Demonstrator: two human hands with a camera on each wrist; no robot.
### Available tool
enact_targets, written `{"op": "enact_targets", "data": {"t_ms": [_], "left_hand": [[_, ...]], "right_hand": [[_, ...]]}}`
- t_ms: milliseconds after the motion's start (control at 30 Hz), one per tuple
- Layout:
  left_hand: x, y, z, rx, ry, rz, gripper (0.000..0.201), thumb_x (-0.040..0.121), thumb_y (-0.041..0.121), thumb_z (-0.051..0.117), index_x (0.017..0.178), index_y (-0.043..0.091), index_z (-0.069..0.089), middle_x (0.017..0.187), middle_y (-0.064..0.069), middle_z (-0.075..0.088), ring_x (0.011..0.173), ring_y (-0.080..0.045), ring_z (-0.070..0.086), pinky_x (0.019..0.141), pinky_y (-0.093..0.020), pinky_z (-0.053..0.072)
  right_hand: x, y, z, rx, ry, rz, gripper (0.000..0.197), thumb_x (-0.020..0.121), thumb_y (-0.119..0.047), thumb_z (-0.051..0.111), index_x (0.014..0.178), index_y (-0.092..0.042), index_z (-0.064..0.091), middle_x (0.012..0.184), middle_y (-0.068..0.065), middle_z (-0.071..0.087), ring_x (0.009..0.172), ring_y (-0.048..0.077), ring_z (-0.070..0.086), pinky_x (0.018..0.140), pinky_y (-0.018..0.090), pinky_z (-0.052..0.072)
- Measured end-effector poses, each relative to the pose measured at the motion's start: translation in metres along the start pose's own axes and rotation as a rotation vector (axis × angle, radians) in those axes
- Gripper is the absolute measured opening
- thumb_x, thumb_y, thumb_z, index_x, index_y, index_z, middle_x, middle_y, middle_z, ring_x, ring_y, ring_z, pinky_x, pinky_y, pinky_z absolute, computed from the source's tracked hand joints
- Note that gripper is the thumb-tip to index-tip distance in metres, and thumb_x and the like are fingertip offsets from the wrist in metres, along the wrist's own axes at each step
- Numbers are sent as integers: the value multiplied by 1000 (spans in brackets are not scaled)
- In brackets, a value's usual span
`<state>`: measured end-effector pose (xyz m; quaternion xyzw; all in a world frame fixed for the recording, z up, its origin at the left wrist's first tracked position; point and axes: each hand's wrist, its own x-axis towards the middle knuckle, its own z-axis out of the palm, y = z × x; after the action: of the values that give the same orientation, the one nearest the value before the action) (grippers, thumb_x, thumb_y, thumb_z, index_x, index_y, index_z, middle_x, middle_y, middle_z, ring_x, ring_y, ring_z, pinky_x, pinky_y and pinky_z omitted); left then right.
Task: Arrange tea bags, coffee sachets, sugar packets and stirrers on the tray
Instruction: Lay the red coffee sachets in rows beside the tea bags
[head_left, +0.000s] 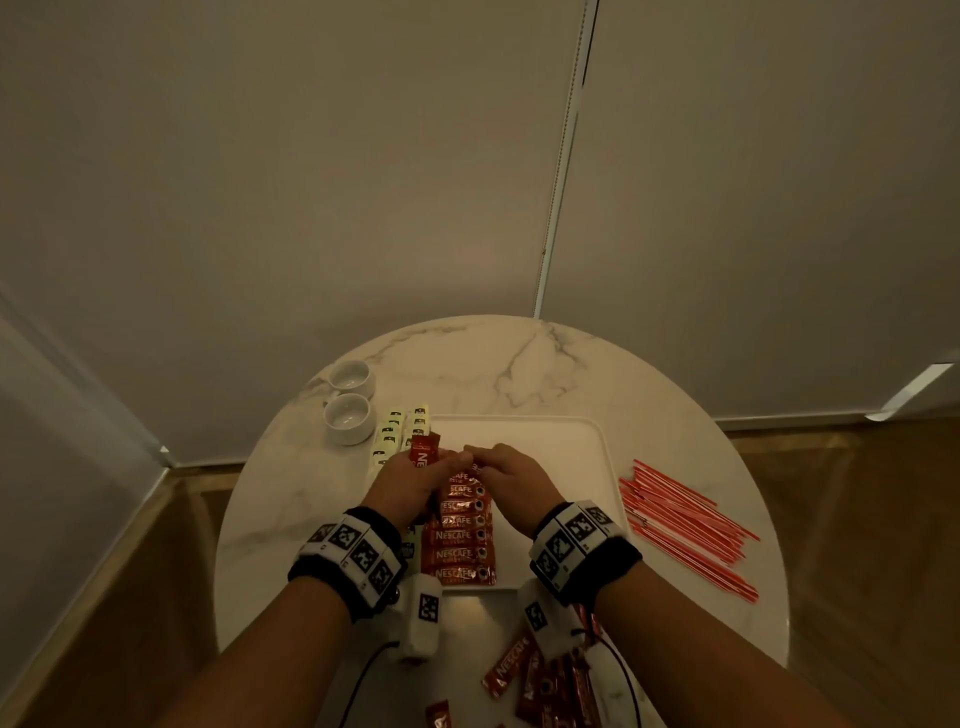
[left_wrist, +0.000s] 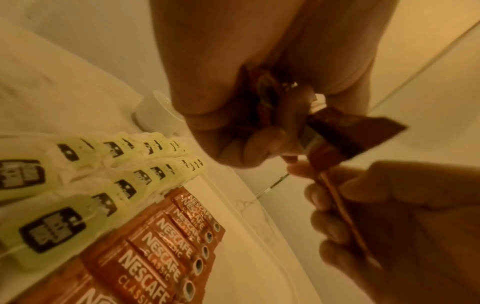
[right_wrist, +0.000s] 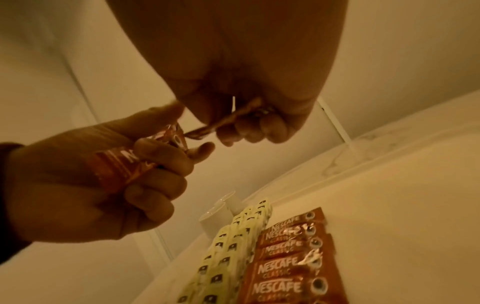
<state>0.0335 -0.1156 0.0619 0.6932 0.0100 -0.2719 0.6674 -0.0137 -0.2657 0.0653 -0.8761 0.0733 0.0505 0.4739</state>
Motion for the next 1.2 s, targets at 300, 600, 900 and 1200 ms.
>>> {"op": "enact_targets", "data": {"t_ms": [300,600,900,1200], "left_hand": [[21,0,-7,110,153,69,11,82,15,68,80,4,67,63,-10,62,59,-25,58,62,-34,48],[35,0,-9,226,59,19,17,85,19,66,71,11,62,55,2,60,51,-12,57,55,-24,46],[52,-5,-6,295,9,-17,16,81,23,72,82,8,71,76,-6,73,73,-22,70,75,-36,56],[71,16,-26,402,139,119,11,81,15,71,87,6,71,65,-6,64,46,-3,54,47,-13,44]], "right_hand": [[21,26,-17,211,25,7,27,87,-5,63,113,-12,64,87,0,68,77,7,64,70,18,52],[47,34,-13,586,271,159,20,89,-16,64,107,-14,57,85,4,69,73,14,63,63,25,50],[68,29,19,451,156,149,14,95,-21,55,91,-14,67,88,5,72,82,20,68,79,39,56],[88,23,-15,-120,-220,-56,28,97,-20,51,119,-17,66,108,2,69,85,7,58,81,26,48]]}}
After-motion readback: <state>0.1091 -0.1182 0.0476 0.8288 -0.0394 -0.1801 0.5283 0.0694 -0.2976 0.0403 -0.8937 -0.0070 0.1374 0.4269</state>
